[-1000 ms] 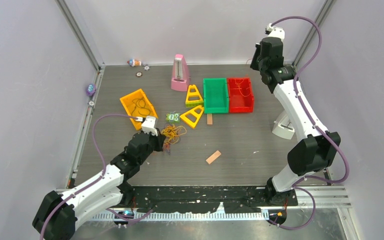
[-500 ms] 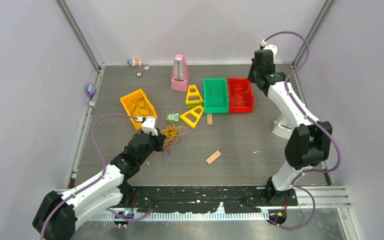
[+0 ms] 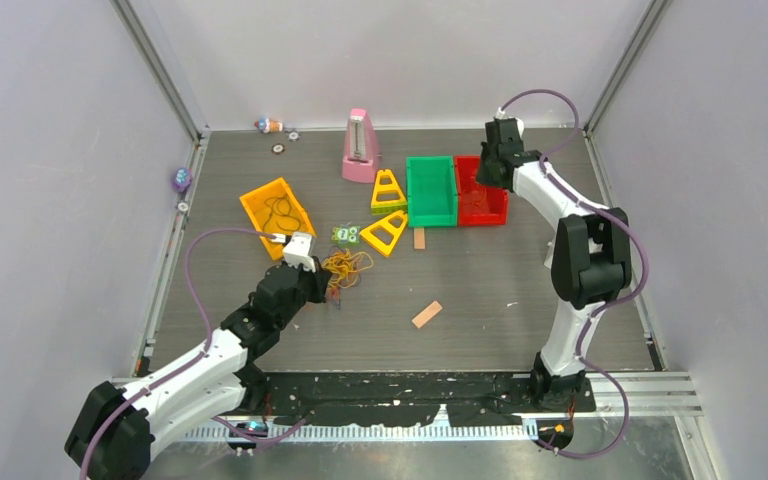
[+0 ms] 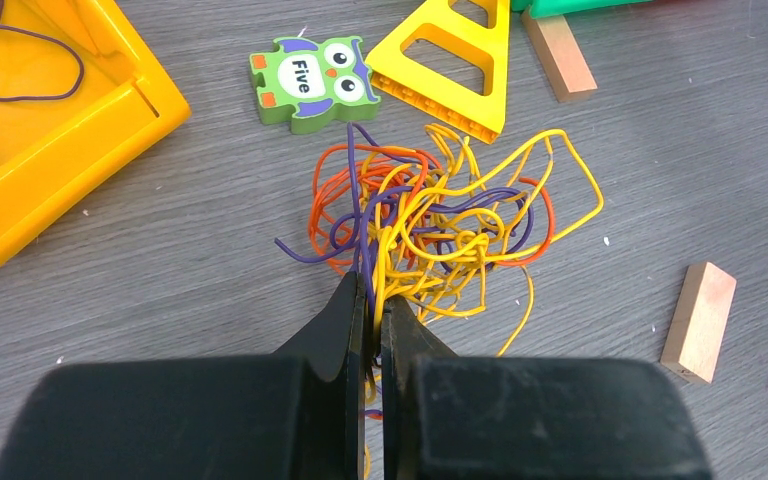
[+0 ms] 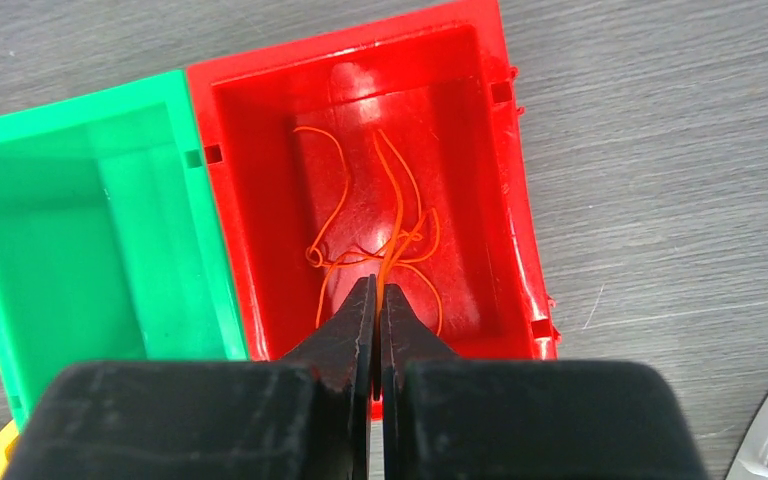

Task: Untangle the cables

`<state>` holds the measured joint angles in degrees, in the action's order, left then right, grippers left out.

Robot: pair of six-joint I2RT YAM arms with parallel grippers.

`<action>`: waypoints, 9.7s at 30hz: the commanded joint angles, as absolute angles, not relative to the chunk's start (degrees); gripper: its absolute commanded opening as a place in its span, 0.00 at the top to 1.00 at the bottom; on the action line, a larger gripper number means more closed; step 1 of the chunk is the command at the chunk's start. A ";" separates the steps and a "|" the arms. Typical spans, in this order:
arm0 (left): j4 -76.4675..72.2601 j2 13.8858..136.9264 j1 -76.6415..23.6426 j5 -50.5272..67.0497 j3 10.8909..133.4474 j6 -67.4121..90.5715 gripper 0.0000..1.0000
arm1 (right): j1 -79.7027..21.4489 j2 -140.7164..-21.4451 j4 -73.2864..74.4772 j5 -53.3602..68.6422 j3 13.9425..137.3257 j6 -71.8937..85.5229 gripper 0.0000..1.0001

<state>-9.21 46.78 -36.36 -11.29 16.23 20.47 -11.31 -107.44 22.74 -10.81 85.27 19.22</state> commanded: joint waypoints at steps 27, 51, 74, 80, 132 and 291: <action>-14.32 46.89 -36.31 -5.75 16.83 18.82 1.00 | -11.59 -98.21 25.78 -4.07 85.54 18.28 0.26; -22.41 56.33 -40.16 15.47 19.84 16.37 1.00 | -36.44 -67.21 -25.42 15.95 30.00 15.27 0.04; -21.41 57.93 -42.18 14.53 21.33 15.12 1.00 | -41.90 -71.57 -36.94 24.41 25.32 12.58 0.37; -19.24 56.34 -42.19 8.81 20.99 14.83 1.00 | -42.27 -70.48 -36.27 23.32 24.90 12.57 0.41; -5.43 48.60 -42.01 -28.65 20.36 21.77 0.86 | -41.74 -38.61 -7.68 -23.52 19.28 23.16 0.95; -13.73 87.00 -43.44 27.22 42.46 18.81 0.13 | -41.25 -50.14 39.40 -21.67 42.19 29.41 0.18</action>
<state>-14.61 84.25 -43.03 23.40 38.37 19.03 -41.76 -46.44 46.92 -28.60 44.77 30.35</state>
